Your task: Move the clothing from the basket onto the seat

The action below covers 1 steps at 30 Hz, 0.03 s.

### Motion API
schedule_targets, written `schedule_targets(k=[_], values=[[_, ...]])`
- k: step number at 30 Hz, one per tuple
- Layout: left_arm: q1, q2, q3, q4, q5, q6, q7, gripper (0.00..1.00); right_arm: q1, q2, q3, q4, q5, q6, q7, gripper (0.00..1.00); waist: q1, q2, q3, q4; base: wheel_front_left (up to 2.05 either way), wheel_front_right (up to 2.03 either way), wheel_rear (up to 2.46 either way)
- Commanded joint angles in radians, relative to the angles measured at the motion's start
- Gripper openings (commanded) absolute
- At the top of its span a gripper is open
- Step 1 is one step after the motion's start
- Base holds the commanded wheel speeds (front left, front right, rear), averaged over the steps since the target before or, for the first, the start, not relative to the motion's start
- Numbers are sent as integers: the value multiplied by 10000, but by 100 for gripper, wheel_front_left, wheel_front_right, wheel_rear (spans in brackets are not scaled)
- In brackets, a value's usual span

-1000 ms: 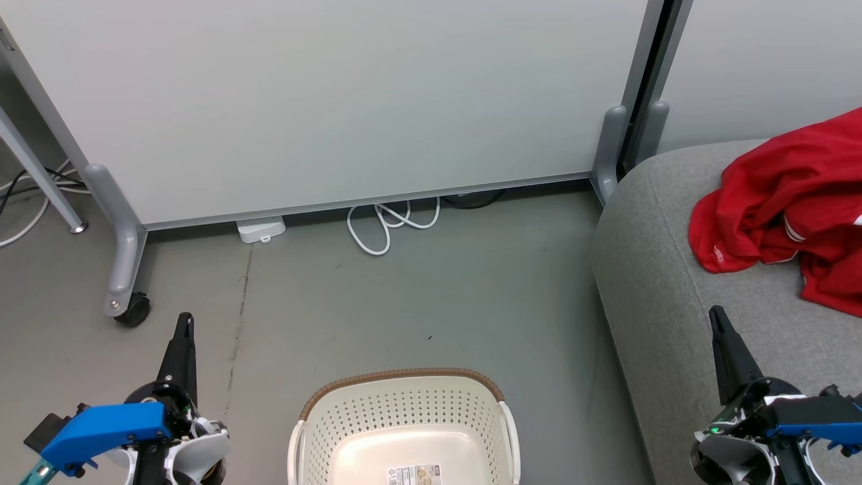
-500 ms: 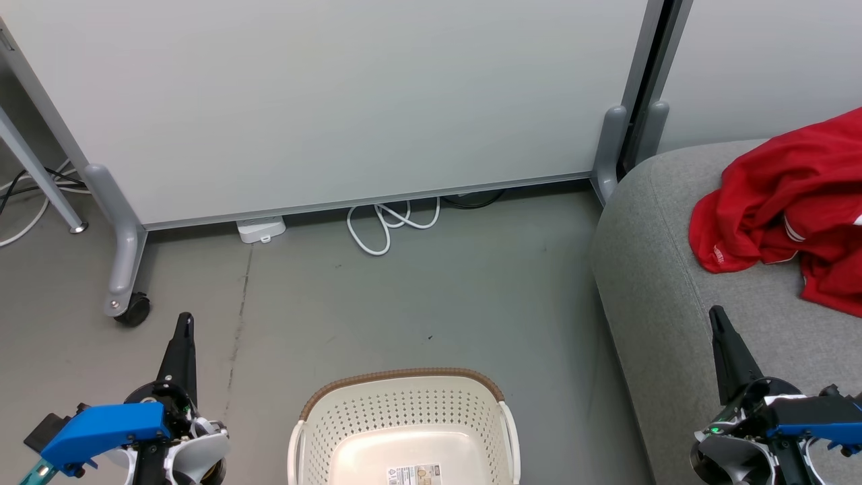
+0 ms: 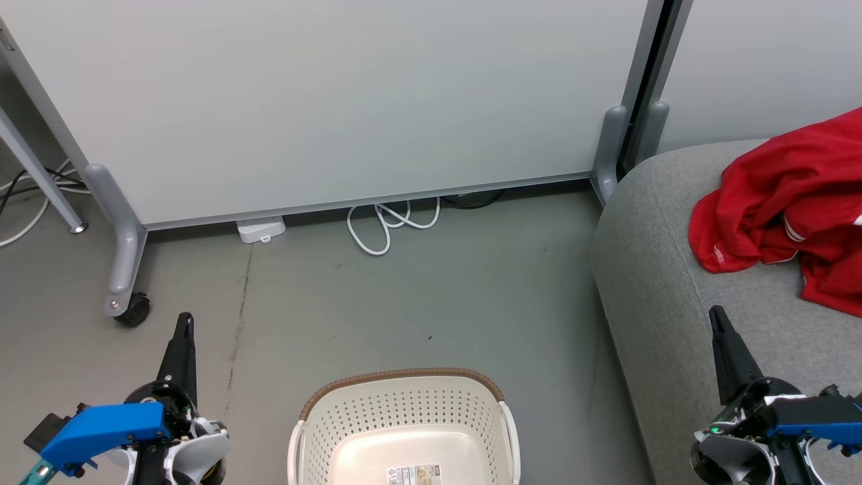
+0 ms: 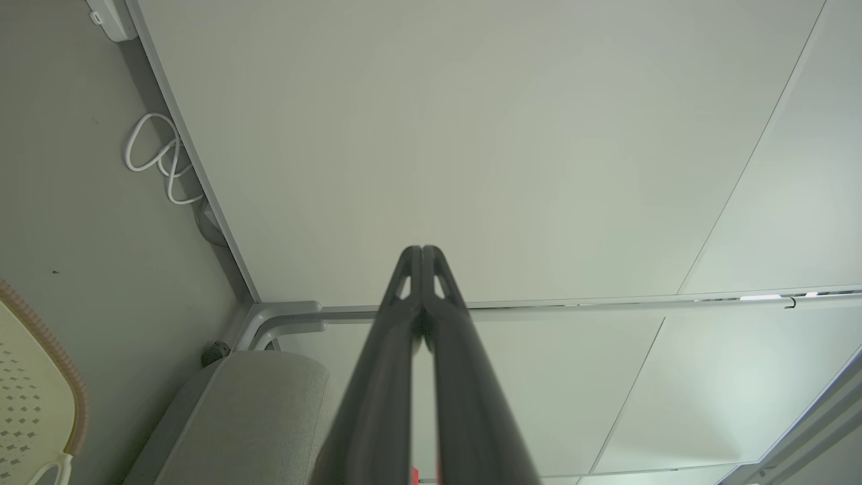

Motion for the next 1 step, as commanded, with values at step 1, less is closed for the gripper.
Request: schedule_targets(k=[1], values=[[-100,-11,24,-33,37,-34,23,0,-100,-56,-13,-30,28,7,32,0,0,-1,0,1,0,0,0]])
